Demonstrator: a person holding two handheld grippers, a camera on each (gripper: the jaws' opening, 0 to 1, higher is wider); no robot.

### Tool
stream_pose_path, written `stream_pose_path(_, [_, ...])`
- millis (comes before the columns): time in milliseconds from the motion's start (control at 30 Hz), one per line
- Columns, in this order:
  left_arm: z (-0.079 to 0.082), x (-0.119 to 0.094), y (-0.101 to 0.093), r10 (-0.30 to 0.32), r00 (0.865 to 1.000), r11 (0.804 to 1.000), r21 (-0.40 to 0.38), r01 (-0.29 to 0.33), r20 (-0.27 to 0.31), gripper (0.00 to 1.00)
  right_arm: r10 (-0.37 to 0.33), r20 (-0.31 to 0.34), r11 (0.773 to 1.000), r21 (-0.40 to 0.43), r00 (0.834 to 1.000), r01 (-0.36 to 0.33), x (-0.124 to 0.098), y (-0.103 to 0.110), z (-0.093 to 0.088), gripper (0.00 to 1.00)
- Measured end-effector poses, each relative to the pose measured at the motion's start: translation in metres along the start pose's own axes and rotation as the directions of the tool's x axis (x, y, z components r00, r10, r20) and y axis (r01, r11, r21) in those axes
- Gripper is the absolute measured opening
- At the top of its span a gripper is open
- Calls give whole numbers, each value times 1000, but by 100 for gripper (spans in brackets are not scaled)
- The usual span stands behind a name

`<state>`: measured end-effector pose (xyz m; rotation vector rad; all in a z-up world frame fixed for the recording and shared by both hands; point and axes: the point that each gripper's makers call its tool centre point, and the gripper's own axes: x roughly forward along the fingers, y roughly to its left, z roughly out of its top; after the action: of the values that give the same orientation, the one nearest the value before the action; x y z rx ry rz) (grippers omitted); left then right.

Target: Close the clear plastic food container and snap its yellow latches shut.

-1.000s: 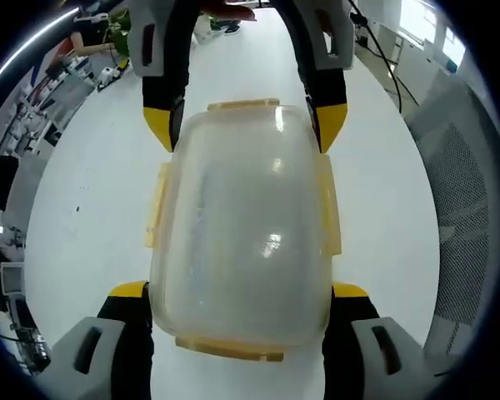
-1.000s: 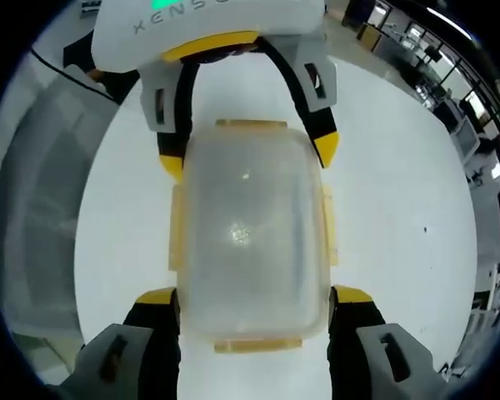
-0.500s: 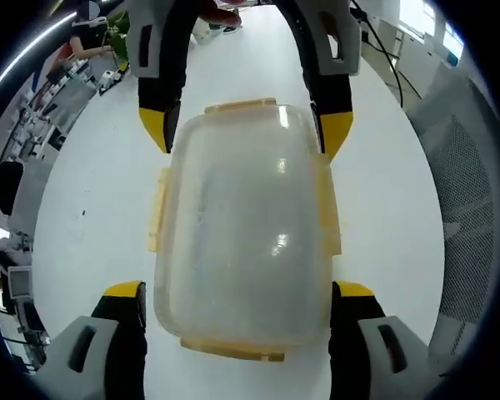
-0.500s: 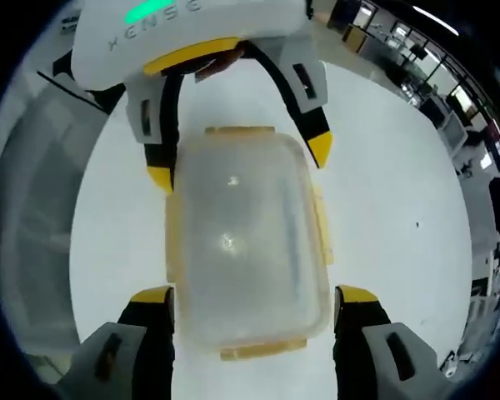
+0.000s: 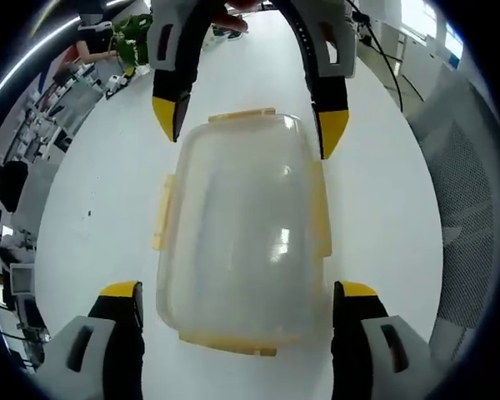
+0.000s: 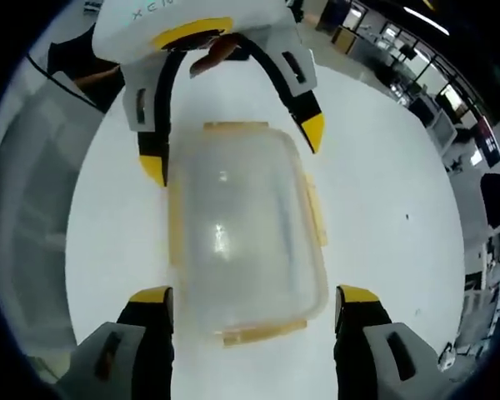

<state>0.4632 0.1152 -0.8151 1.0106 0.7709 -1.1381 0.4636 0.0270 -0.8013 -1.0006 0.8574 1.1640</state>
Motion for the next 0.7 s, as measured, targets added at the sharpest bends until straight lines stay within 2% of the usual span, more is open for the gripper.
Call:
stream_pose_path(467, [-4, -13, -5, 34, 997, 989, -146, -25, 66, 96, -42, 76, 994, 106, 996, 34, -15, 1, 9, 80])
stream_pose_path(567, [-6, -19, -5, 53, 996, 984, -172, -39, 75, 96, -61, 89, 993, 110, 994, 51, -17, 0, 10, 80])
stream_pose_path(700, [-8, -24, -4, 78, 992, 974, -222, -54, 98, 96, -71, 121, 986, 156, 990, 52, -20, 1, 14, 80])
